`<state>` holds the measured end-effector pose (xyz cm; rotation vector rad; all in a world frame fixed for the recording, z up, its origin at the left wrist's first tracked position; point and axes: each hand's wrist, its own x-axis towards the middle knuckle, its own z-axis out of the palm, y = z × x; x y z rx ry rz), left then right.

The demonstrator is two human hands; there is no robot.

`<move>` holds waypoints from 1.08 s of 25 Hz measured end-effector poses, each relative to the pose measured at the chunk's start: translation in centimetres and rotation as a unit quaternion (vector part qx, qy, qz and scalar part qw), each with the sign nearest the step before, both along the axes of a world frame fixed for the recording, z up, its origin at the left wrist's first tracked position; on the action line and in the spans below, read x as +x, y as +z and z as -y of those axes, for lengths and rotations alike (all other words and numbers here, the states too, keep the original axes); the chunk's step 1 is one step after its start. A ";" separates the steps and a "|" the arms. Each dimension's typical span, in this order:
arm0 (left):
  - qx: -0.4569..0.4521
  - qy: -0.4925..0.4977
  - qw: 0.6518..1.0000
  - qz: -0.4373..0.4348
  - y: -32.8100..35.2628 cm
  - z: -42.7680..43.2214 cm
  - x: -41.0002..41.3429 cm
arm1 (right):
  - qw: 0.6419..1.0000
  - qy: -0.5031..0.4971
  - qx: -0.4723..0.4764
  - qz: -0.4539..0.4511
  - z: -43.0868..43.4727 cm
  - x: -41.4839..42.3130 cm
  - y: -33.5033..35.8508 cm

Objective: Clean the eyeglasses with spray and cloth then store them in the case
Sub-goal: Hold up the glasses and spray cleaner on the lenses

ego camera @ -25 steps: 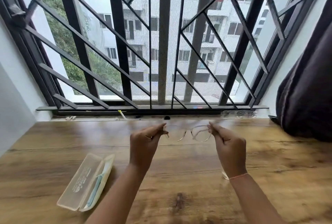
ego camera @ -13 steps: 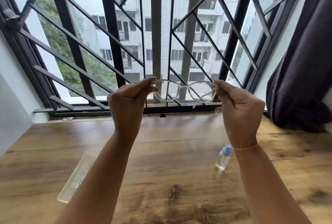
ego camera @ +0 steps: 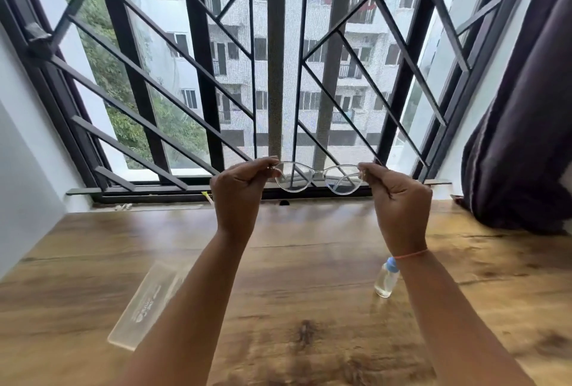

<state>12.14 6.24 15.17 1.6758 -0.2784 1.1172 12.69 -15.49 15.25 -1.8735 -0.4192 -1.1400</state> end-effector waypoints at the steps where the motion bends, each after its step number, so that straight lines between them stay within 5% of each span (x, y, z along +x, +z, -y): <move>1: -0.005 -0.006 1.000 -0.012 -0.5 0.0 0.2 | 1.000 -0.004 -0.007 -0.005 0.0 0.4 -0.5; 17: -0.045 0.022 0.998 -0.031 -2.1 0.4 0.5 | 0.999 0.023 0.000 -0.035 0.3 0.3 -1.7; 20: -0.060 0.025 0.997 -0.048 -2.8 0.4 0.6 | 0.996 0.003 0.079 -0.044 2.5 -0.6 -3.1; 23: -0.065 0.040 0.996 -0.047 -3.5 0.4 0.5 | 0.976 -0.068 0.182 -0.094 4.9 -2.8 -8.2; 27: -0.057 0.056 0.996 -0.032 -4.2 0.7 0.5 | 0.955 -0.130 0.137 -0.227 5.4 -5.3 -15.0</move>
